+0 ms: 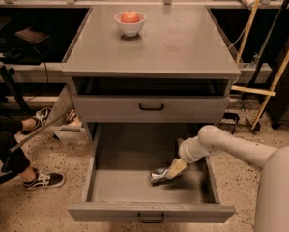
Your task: Pick redbull can from middle drawer and place on counter
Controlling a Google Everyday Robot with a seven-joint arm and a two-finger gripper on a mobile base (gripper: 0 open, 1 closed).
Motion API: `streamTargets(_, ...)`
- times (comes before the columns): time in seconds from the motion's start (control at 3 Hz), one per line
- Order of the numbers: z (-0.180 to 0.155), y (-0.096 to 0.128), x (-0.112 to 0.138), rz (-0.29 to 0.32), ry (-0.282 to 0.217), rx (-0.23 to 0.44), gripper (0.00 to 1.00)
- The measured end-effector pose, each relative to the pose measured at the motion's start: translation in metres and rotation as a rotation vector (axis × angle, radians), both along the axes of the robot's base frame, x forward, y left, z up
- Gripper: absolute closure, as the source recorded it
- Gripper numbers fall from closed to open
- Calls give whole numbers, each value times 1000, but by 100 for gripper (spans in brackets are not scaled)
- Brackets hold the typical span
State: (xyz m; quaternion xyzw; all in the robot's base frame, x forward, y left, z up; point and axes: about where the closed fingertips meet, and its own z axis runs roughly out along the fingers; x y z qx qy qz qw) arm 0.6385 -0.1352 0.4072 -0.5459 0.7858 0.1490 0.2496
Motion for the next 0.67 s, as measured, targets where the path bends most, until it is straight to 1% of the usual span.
streamTargets(0.33, -22, -10, -7, 86, -79, -22, 0)
streamTargets(0.67, -23, -8, -8, 87, -80, -20, 0)
